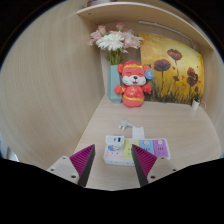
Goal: Unplug charger
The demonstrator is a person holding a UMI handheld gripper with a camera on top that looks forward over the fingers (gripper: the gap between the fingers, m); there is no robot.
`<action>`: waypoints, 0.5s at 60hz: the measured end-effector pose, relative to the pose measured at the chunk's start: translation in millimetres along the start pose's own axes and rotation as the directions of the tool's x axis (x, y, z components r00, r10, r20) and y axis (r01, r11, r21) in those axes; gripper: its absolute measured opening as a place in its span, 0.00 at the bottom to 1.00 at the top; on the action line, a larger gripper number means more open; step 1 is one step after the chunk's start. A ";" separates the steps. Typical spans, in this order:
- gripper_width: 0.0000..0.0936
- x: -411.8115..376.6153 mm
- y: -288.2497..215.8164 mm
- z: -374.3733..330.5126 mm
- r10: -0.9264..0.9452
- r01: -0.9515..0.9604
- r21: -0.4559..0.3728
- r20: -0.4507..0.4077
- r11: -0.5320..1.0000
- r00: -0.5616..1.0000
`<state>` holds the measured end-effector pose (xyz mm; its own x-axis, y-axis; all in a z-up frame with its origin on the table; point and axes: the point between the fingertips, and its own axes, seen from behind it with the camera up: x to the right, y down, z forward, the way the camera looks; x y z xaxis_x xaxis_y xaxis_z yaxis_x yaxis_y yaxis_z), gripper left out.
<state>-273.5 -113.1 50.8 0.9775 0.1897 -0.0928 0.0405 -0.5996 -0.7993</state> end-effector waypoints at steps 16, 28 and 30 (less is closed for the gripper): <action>0.32 11.7 -9.7 27.1 -0.035 0.038 0.049 -0.057 0.998 0.998; 0.18 8.7 -12.0 51.9 -0.030 0.036 0.088 -0.073 0.995 0.997; 0.18 8.8 -11.3 52.0 -0.030 0.037 0.086 -0.072 0.996 0.997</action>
<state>-276.1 -64.2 28.2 0.9881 0.1515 -0.0254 0.0583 -0.5232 -0.8502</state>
